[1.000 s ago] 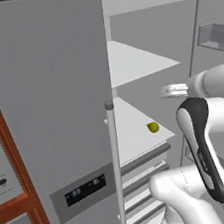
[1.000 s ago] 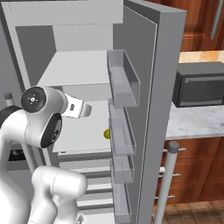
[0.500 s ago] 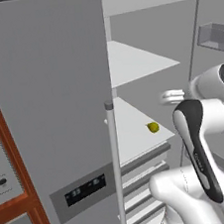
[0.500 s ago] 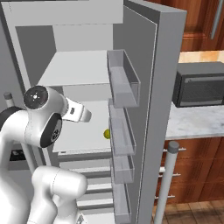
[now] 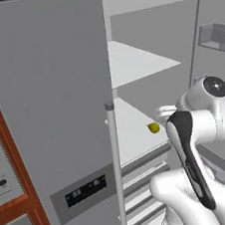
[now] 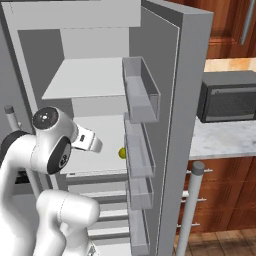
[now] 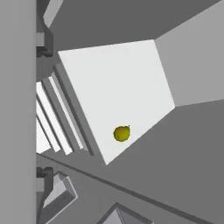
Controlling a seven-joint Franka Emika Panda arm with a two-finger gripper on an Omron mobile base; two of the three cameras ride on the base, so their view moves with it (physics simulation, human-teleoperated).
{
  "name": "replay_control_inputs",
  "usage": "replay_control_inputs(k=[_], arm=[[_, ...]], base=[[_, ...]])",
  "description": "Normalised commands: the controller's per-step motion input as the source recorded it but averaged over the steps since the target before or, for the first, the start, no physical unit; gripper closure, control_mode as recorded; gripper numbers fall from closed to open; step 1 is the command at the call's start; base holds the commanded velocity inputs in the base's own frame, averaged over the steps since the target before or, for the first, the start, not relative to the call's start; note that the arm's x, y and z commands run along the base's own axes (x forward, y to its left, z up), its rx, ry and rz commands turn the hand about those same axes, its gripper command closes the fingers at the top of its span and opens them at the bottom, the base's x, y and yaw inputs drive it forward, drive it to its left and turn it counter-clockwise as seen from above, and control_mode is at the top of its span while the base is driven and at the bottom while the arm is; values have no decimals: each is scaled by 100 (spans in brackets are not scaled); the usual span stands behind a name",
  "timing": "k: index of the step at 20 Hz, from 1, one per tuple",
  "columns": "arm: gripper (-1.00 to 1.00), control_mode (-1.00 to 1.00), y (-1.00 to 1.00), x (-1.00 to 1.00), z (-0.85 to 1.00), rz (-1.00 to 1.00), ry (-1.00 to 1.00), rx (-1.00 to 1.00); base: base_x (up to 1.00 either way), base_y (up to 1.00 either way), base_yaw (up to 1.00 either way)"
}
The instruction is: Retrieve the peach and pear from the fridge and place them into the bowl on the dining table.
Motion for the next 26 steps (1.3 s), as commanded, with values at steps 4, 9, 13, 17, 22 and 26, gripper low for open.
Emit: replay_control_inputs(k=[4, 9, 13, 17, 22, 26], arm=[[-100, -100, 0, 6, -21, 0, 9, 0], [-100, -100, 0, 6, -27, 0, 4, 0], [-100, -100, 0, 9, -27, 0, 0, 0], [-100, -100, 0, 17, -25, 0, 0, 0], [-100, -100, -4, 29, -20, -1, 0, 0], [-100, -100, -13, 34, -22, -4, 0, 0]], base=[[0, 0, 0], [0, 0, 0], [0, 0, 0], [0, 0, 0], [0, 0, 0], [0, 0, 0]])
